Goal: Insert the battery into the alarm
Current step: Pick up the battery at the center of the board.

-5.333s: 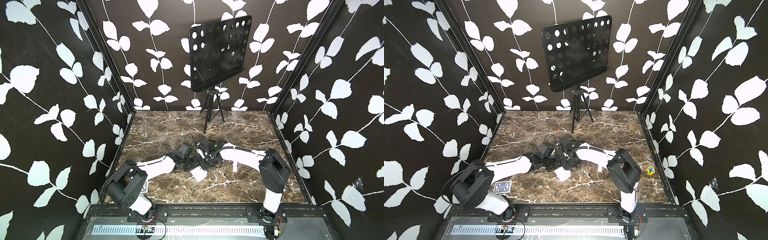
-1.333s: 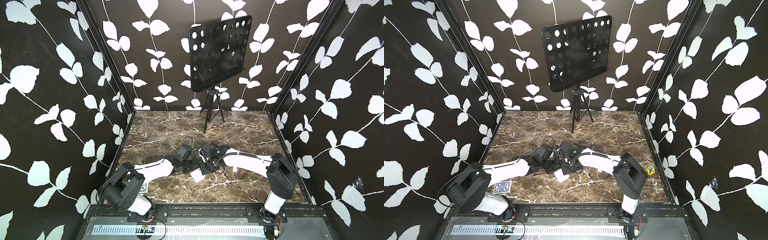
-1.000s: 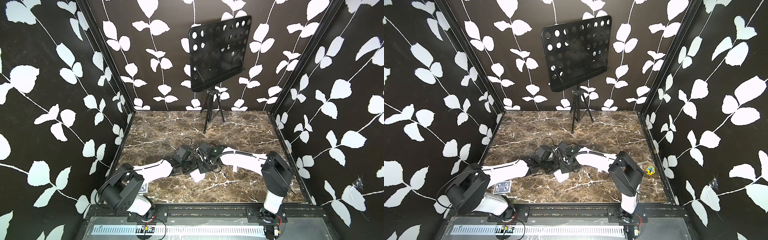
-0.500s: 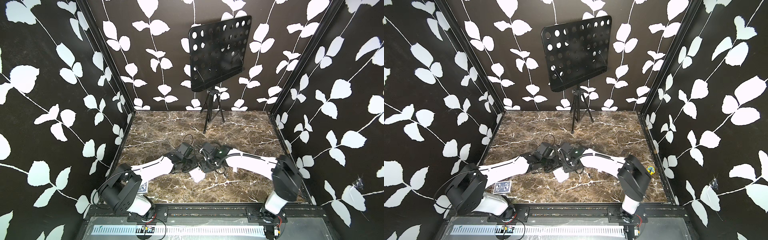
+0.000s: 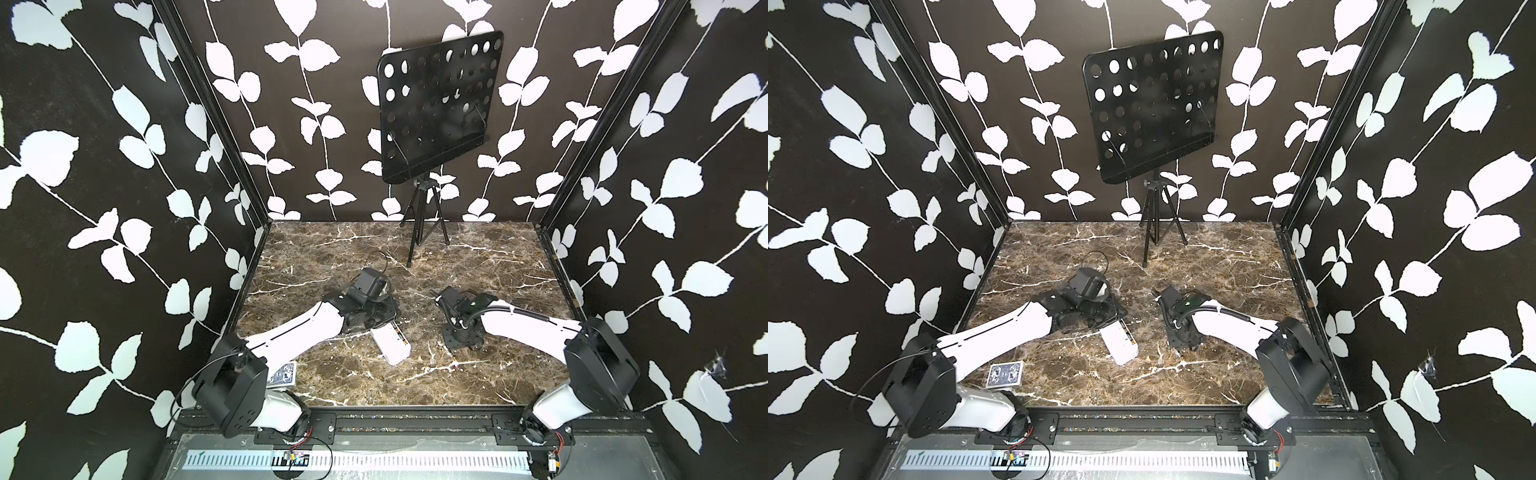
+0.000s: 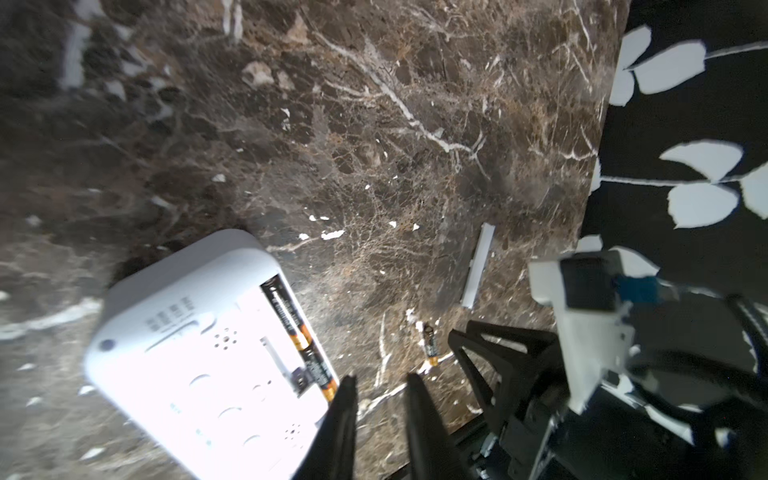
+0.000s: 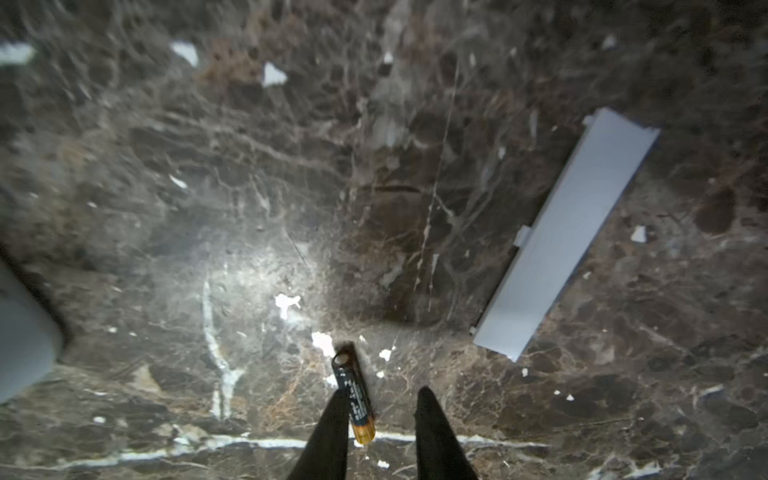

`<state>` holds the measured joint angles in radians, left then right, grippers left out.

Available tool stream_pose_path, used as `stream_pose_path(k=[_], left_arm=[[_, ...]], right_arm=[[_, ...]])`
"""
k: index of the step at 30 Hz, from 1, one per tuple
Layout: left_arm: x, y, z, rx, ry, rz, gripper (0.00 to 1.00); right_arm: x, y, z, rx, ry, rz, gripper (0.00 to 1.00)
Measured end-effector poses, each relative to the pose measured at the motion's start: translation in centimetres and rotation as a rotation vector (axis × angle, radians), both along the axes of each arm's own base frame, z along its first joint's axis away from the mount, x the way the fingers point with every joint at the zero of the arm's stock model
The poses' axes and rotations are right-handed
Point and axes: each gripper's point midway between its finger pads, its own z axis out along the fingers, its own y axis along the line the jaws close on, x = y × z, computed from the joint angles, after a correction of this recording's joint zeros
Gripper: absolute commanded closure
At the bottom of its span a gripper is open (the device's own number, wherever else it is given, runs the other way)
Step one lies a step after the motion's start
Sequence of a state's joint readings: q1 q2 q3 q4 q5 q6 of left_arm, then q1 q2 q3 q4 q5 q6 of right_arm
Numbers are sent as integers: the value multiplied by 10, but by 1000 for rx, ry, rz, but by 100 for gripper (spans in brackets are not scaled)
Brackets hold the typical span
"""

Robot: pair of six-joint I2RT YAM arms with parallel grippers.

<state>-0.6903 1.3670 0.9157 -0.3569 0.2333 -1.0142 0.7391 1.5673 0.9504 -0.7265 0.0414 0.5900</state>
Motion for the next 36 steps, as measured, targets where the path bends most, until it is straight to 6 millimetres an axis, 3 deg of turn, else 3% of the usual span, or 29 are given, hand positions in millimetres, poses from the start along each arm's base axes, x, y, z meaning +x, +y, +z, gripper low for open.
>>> stream_pose_path(k=[2, 5, 12, 17, 25, 29, 33, 36], left_arm=[[-1, 14, 0, 9, -9, 34, 53], [-7, 33, -8, 32, -3, 77, 51], [-25, 49, -33, 75, 55, 97, 51], [-24, 49, -28, 63, 32, 92, 51], [-22, 49, -17, 69, -35, 49, 53], [-18, 48, -2, 67, -105, 12, 54], [-11, 45, 22, 73, -234, -40, 56], [-9, 37, 49, 92, -397, -120, 57]], right_arm=[[0, 3, -1, 11, 2, 17, 70], [1, 7, -1, 28, 4, 27, 70], [-3, 11, -9, 47, 28, 37, 71], [-8, 10, -26, 27, 72, 44, 77], [-8, 10, -26, 25, 66, 51, 94], [-8, 12, -24, 37, 68, 29, 97], [-1, 27, -1, 136, 77, -74, 97], [23, 57, 42, 352, 36, -221, 98]])
